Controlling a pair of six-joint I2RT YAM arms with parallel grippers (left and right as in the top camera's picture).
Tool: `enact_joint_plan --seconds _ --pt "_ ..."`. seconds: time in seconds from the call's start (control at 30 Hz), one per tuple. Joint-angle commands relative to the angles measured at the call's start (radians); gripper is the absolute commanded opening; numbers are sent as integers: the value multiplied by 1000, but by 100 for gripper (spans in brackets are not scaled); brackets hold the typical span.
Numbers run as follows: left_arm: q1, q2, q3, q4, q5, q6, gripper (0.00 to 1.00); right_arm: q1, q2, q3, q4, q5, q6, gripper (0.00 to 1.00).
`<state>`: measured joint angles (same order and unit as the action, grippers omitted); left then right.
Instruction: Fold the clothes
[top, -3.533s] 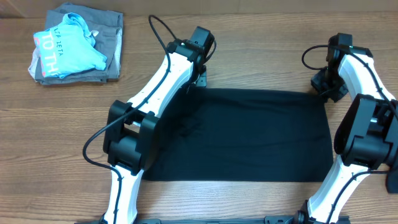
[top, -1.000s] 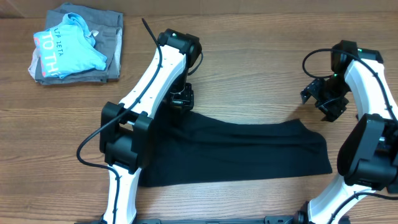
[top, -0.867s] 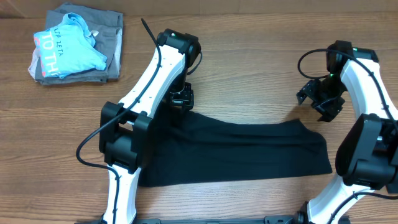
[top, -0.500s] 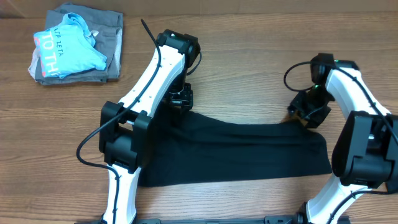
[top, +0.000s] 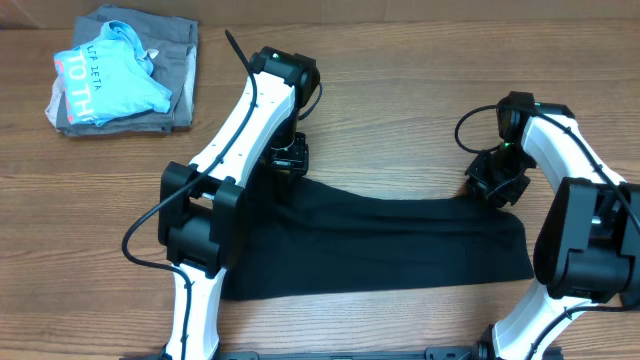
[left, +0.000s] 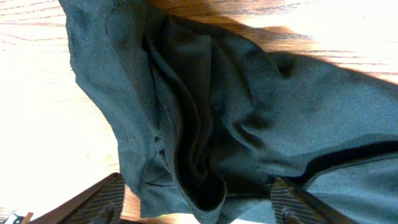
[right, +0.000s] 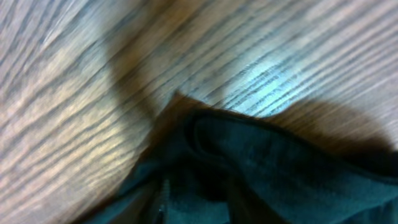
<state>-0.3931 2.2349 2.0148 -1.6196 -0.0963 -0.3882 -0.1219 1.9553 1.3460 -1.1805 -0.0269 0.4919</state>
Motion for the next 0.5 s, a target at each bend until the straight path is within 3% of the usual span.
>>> enact_joint_plan --seconds 0.0,0.07,0.47 --pt "13 16 -6 1 13 15 70 0 -17 -5 2 -3 2 16" --pt "14 17 -6 3 13 14 70 0 -17 -5 2 -6 5 11" --pt "14 17 -70 59 44 19 63 0 -17 -5 11 -13 5 11"
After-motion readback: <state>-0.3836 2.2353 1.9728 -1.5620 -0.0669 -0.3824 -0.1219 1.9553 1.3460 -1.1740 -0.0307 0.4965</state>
